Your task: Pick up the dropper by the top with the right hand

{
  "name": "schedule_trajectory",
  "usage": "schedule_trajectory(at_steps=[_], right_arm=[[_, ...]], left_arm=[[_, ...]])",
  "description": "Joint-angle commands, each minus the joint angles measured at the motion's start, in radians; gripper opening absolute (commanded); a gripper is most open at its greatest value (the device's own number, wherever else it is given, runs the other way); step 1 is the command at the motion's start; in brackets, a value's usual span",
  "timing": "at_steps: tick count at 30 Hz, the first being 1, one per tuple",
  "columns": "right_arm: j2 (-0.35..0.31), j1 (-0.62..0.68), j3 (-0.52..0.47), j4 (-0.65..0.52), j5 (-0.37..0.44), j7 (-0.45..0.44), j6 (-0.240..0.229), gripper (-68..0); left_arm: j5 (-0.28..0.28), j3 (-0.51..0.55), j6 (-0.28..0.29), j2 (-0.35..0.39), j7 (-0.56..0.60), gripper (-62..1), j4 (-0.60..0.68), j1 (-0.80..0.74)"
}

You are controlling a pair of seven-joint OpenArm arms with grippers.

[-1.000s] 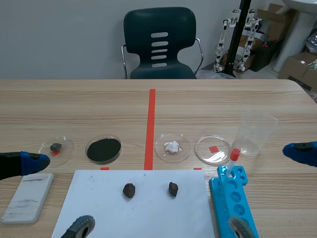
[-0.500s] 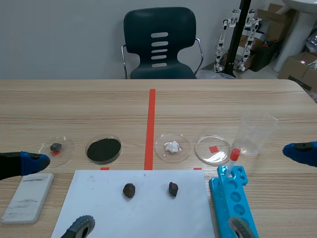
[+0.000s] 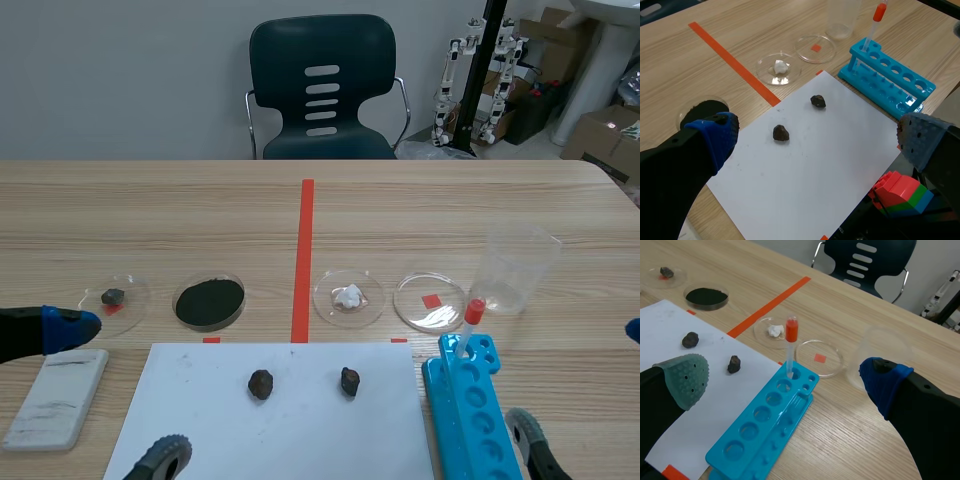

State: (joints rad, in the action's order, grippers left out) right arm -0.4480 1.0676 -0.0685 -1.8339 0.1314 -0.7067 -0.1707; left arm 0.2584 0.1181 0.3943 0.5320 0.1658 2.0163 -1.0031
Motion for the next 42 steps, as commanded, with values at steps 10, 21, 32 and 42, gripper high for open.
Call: schedule_trajectory(at_steps=[10, 21, 32, 42], right_arm=[[-0.001, -0.23, 0.145, 0.13, 0.064, -0.034, 0.032, -3.7], [-0.026, -0.418, 0.314, 0.246, 0.125, -0.054, 0.161, -3.7], [-0.062, -0.519, 0.439, 0.307, 0.157, -0.053, 0.242, -3.7], [-0.062, -0.553, 0.465, 0.328, 0.172, -0.011, 0.243, -16.6]], left_arm=[[0.01, -0.006, 0.001, -0.005, 0.014, 1.4, 0.011, -0.008], [0.01, -0.006, 0.001, -0.005, 0.014, 1.4, 0.011, -0.008], [0.01, -0.006, 0.001, -0.005, 0.014, 1.4, 0.011, -0.008], [0.01, -0.006, 0.001, -0.005, 0.014, 1.4, 0.011, -0.008]])
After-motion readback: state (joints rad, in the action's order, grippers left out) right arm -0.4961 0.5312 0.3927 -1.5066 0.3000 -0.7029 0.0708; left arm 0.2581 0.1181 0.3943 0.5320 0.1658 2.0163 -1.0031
